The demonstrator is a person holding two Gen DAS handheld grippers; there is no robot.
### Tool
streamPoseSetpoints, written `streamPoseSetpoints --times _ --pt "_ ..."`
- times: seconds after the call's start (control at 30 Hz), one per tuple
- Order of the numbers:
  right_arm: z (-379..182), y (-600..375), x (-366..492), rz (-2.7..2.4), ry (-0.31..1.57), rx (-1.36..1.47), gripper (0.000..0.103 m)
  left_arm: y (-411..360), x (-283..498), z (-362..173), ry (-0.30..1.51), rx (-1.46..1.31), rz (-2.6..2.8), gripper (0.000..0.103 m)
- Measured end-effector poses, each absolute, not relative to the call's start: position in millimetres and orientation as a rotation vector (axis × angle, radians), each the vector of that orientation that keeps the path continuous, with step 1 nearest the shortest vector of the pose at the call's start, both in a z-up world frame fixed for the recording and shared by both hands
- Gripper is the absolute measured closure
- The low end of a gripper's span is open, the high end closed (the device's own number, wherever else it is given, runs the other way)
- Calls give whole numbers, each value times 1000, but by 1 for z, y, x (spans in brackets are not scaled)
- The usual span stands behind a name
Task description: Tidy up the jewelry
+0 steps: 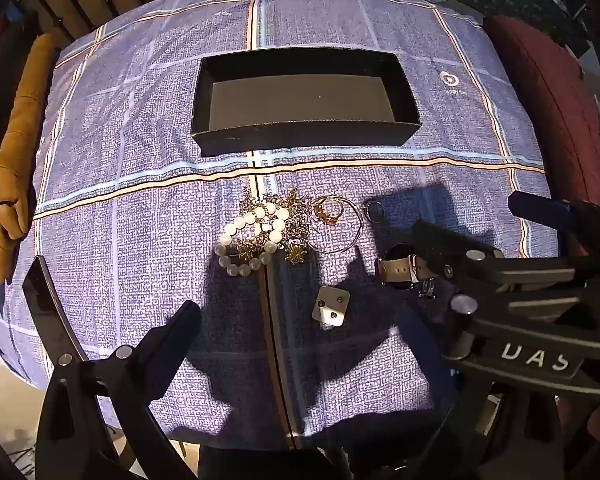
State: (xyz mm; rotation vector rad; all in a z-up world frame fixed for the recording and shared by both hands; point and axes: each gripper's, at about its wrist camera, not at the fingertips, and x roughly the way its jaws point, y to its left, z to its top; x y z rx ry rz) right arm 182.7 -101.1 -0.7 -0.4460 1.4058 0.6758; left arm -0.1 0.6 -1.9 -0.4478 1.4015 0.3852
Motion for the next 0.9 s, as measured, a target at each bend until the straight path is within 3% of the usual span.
streamPoseSetpoints --times 0.9 --pt "-3 -109 179 667 1417 -426 5 1 -5 0 1407 -452 414 7"
